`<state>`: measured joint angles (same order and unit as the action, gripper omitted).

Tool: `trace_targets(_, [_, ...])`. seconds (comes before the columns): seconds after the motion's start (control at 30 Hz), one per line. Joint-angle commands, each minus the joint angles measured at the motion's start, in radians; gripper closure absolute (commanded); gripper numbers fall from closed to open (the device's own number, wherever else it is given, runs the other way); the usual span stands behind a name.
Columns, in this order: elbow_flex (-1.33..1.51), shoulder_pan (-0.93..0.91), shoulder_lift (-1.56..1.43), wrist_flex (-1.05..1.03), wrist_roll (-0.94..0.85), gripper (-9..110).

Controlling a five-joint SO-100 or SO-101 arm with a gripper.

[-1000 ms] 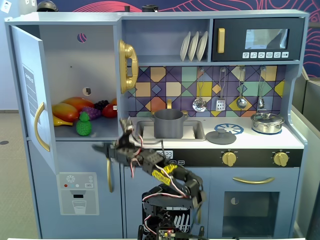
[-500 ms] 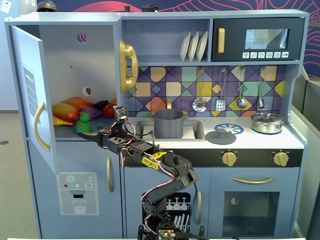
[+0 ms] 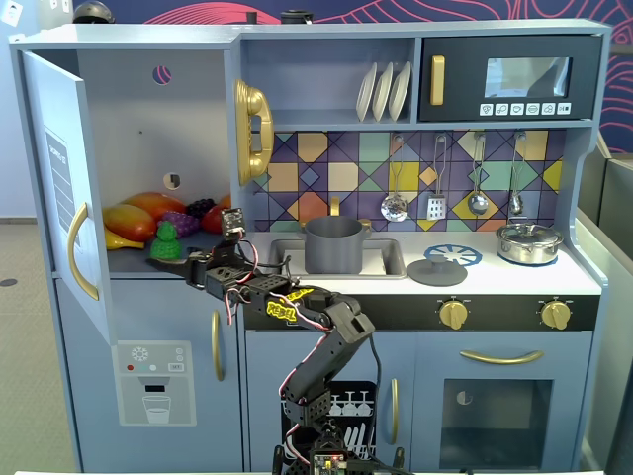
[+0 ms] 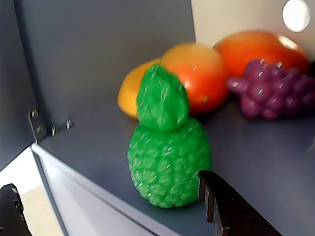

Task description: Pick up the green pineapple from the left cabinet and place it in the gray recipient

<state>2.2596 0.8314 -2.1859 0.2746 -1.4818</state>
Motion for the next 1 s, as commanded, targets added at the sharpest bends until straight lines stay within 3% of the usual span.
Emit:
trace_targets(0.0, [-0.101,-0.020,0.032,0.049,0.009,60])
trace_targets(0.67, [-0.360,-0.025,0.337,0.054,-0.080,64])
trace_targets(0.77, [-0.430,0.002,0.399,0.037,-0.138,73])
trace_targets(0.9, [-0.508,0.023,0.448,0.003,-0.256,101])
trace_targets(0.97, [-0.528,0.031,0.442,0.015,-0.261,101])
